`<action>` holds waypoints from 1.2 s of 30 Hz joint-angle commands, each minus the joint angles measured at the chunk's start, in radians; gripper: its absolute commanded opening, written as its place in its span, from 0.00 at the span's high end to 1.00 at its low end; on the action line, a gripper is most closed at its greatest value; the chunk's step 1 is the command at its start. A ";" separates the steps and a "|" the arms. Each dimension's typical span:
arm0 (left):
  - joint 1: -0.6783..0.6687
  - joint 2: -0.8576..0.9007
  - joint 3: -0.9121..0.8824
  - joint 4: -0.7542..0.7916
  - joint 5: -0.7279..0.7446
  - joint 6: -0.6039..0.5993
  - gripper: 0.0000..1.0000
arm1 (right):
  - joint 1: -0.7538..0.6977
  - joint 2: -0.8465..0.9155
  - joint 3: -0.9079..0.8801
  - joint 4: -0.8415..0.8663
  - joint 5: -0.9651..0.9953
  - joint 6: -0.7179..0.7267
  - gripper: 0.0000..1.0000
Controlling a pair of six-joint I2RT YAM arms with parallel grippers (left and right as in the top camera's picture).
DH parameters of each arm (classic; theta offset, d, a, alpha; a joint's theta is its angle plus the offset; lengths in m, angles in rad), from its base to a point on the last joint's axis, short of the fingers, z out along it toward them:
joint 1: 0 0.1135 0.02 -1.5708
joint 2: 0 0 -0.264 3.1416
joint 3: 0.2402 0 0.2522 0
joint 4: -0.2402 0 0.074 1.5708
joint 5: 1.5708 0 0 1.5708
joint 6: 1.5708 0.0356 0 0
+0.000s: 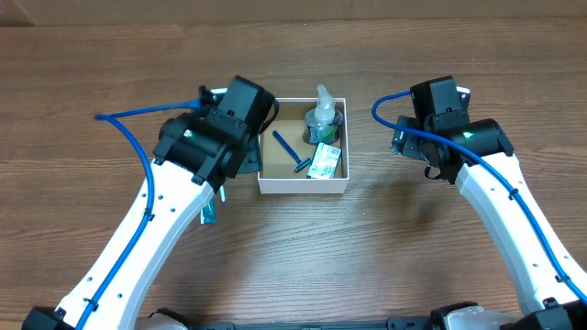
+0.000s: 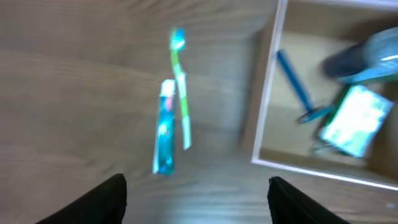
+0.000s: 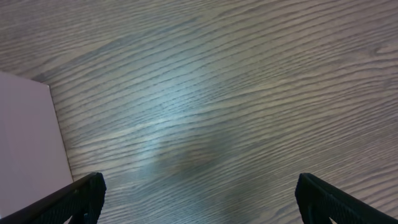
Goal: Pack container
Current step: 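Carry the razor into the box and open the left gripper, then move the left gripper back over the Colgate toothpaste tube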
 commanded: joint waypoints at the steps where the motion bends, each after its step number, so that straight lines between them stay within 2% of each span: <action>1: 0.003 0.018 -0.085 -0.014 -0.071 -0.091 0.27 | -0.003 -0.017 0.022 0.003 0.014 0.005 0.00; 6: 0.003 0.018 -0.262 0.105 -0.072 -0.089 0.28 | -0.003 -0.017 0.022 0.003 0.014 0.005 0.00; 10: 0.006 0.018 -0.382 0.233 -0.072 -0.082 0.24 | -0.003 -0.017 0.022 0.003 0.014 0.005 0.00; 13: 0.037 0.018 -0.420 0.272 -0.065 -0.081 0.20 | -0.003 -0.017 0.022 0.003 0.014 0.005 0.00; 15: 0.072 0.018 -0.425 0.297 -0.019 -0.029 0.14 | -0.003 -0.017 0.022 0.003 0.014 0.005 0.00; 18: 0.122 0.018 -0.426 0.338 0.063 0.085 0.11 | -0.003 -0.017 0.022 0.003 0.014 0.005 0.00; 21: 0.175 0.018 -0.432 0.381 0.156 0.210 0.13 | -0.003 -0.017 0.022 0.003 0.014 0.005 0.00; 24: 0.214 0.018 -0.445 0.402 0.189 0.256 0.14 | -0.003 -0.017 0.022 0.003 0.014 0.005 0.00; 31: 0.295 0.018 -0.507 0.463 0.217 0.352 0.16 | -0.003 -0.017 0.022 0.003 0.014 0.005 0.00; 35: 0.316 0.018 -0.559 0.545 0.257 0.352 0.22 | -0.003 -0.017 0.022 0.003 0.014 0.005 0.00; 36: 0.319 0.018 -0.576 0.567 0.262 0.352 0.27 | -0.003 -0.017 0.022 0.003 0.014 0.005 0.00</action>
